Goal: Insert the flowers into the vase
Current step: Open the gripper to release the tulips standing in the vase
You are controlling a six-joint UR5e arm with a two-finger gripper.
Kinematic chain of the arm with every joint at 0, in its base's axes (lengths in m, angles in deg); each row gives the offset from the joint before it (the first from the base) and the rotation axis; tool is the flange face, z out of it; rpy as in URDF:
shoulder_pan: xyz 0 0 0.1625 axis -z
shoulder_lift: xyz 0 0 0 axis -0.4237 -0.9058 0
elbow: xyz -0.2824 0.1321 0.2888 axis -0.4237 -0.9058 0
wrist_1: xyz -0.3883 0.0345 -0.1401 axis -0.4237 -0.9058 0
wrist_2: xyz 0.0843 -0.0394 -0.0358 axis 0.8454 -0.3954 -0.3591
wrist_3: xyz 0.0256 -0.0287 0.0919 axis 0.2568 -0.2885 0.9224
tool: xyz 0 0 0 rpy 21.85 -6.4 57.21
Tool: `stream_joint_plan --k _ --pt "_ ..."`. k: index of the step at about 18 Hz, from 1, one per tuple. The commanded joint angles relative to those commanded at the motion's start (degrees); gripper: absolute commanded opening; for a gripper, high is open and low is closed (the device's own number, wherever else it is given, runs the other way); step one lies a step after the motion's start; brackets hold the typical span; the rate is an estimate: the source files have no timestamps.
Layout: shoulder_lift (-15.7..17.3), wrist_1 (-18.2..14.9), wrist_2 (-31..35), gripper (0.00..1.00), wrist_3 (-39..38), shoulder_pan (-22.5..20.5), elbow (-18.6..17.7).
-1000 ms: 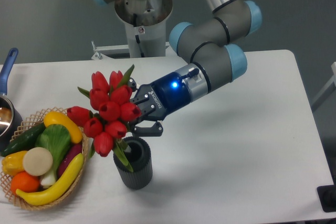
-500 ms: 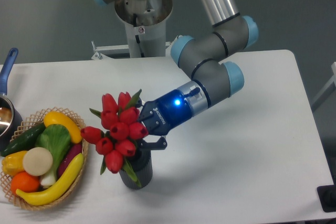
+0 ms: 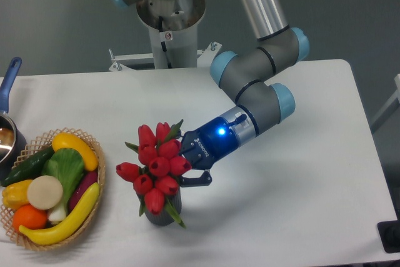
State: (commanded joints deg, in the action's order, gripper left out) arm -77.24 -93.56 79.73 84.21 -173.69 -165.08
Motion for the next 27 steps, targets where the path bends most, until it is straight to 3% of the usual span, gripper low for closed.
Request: stream_joint_plan --k 7,11,12,14,18,22,27 --pt "-1.8 0.0 1.7 0.34 4.4 0.4 -1.7" --pt "-1.9 0.0 1.8 0.42 4.9 0.4 -1.7" --pt "-2.2 0.1 1.8 0.51 5.4 0.4 -1.6" --pt "-2.5 0.0 1.8 0.86 8.4 0.4 -1.5" --pt "-2.5 0.0 1.8 0.99 9.5 0.4 -1.4" --pt "-2.0 0.0 2.5 1.0 9.6 0.4 -0.7" --pt "1.0 0.1 11.4 1.0 9.4 0.1 0.6"
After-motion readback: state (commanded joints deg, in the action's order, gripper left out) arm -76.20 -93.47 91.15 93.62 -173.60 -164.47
